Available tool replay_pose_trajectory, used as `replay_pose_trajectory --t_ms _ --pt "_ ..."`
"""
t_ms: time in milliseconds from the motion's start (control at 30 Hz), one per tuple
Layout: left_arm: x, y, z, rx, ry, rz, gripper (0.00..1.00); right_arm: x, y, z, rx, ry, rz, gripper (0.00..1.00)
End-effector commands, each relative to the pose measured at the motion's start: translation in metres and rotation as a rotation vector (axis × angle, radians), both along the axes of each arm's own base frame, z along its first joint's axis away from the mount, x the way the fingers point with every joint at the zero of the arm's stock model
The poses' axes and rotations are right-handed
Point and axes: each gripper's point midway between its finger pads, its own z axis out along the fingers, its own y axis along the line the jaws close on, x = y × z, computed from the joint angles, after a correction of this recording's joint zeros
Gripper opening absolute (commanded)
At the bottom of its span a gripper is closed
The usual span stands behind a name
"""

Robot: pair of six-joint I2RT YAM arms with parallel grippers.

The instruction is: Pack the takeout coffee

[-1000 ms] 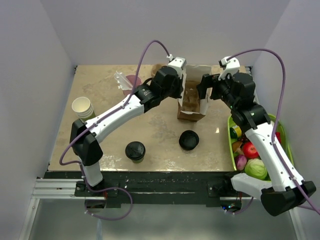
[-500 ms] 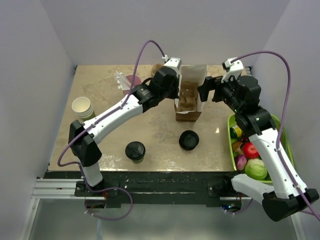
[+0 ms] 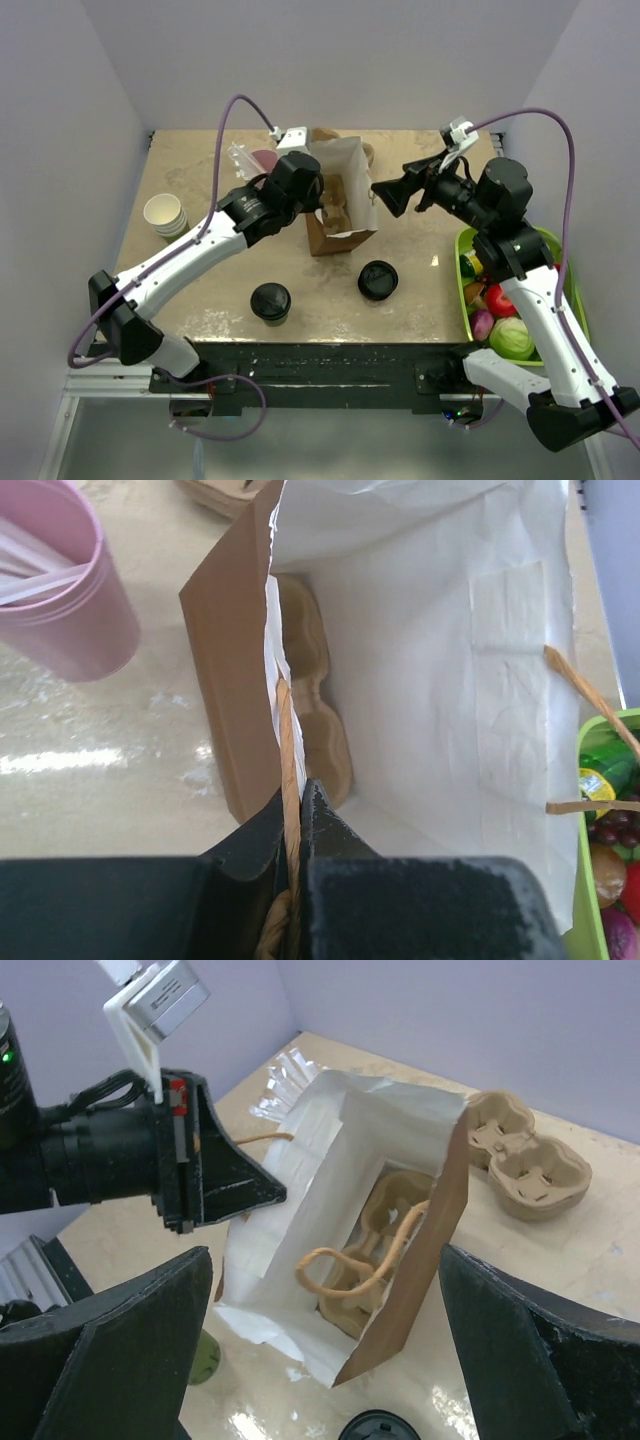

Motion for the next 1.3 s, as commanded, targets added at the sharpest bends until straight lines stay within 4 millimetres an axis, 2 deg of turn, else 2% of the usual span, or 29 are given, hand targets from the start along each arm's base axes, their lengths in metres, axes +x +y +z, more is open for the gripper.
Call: replay_pose_trajectory --t_ms 0,133,333,533,600,633,667,700,733,767,833,867,933,967,1000,1033,1067,1100,1133,1167,1200,1233,1267 --pt "-0.008 0.026 0.013 -0.052 -0.033 0.105 0.00 0.004 0.004 0.020 0.078 -0.050 0.000 0.98" --pt "-0.013 0.034 -0.001 -0.039 -0.005 0.127 0.00 0.005 0.005 0.014 0.076 -0.027 0.003 0.98" --pt "-0.015 0.032 -0.006 -0.045 0.027 0.118 0.00 0.005 0.000 0.003 0.050 0.045 -0.032 0.98" --pt "-0.012 0.034 0.001 -0.037 0.021 0.129 0.32 -0.004 -0.008 -0.003 -0.019 0.039 -0.040 0.98" --pt "-0.014 0.034 0.005 -0.040 0.017 0.119 0.48 -0.009 -0.005 -0.002 -0.041 0.012 -0.013 0.98" --pt "-0.016 0.035 0.006 -0.038 0.017 0.112 0.68 -0.013 -0.001 0.002 -0.047 -0.021 0.023 0.98" --pt "-0.019 0.036 0.012 -0.050 0.008 0.102 0.76 -0.033 0.013 0.006 -0.037 -0.062 0.158 0.98" --pt "-0.022 0.037 0.012 -0.045 0.011 0.084 0.82 -0.045 0.021 0.012 -0.023 -0.107 0.242 0.98" --pt "-0.024 0.037 0.013 -0.046 0.010 0.073 0.87 -0.055 0.028 0.032 0.016 -0.215 0.313 0.98" --pt "-0.030 0.037 0.020 -0.059 0.004 0.043 0.92 -0.073 0.035 0.031 0.038 -0.235 0.411 0.98" --pt "-0.037 0.039 0.021 -0.070 0.003 0.019 1.00 -0.079 0.036 0.035 0.042 -0.235 0.429 0.98" --pt "-0.044 0.041 0.031 -0.093 -0.015 -0.008 1.00 -0.082 0.036 0.043 0.026 -0.254 0.432 0.98" --pt "-0.051 0.048 0.036 -0.105 -0.027 -0.013 1.00 -0.085 0.044 0.040 -0.006 -0.249 0.415 0.98" --pt "-0.056 0.055 0.047 -0.124 -0.050 -0.007 1.00 -0.089 0.050 0.043 -0.014 -0.263 0.420 0.98" --pt "-0.061 0.062 0.048 -0.116 -0.048 -0.002 1.00 -0.097 0.070 0.040 -0.035 -0.265 0.435 0.98" --pt "-0.064 0.068 0.050 -0.113 -0.054 0.010 1.00 -0.105 0.081 0.027 -0.069 -0.220 0.462 0.98" --pt "-0.068 0.083 0.057 -0.106 -0.074 0.052 1.00 -0.109 0.091 0.030 -0.079 -0.207 0.459 0.97" --pt "-0.074 0.098 0.046 -0.056 -0.045 0.084 1.00 -0.118 0.114 0.006 -0.166 -0.166 0.489 0.96" --pt "-0.080 0.115 0.045 -0.035 -0.045 0.135 1.00 -0.120 0.123 0.001 -0.194 -0.150 0.481 0.95" --pt "-0.079 0.140 0.042 -0.008 -0.055 0.268 1.00 -0.122 0.132 -0.010 -0.226 -0.122 0.474 0.94" --pt "-0.092 0.167 0.019 0.090 0.003 0.340 1.00 -0.142 0.149 -0.029 -0.285 -0.088 0.523 0.94" --pt "-0.098 0.189 0.011 0.119 0.012 0.417 1.00 -0.132 0.161 -0.051 -0.362 -0.060 0.461 0.94" --pt "-0.104 0.212 -0.012 0.164 0.041 0.513 1.00 -0.139 0.172 -0.065 -0.407 -0.041 0.469 0.93"
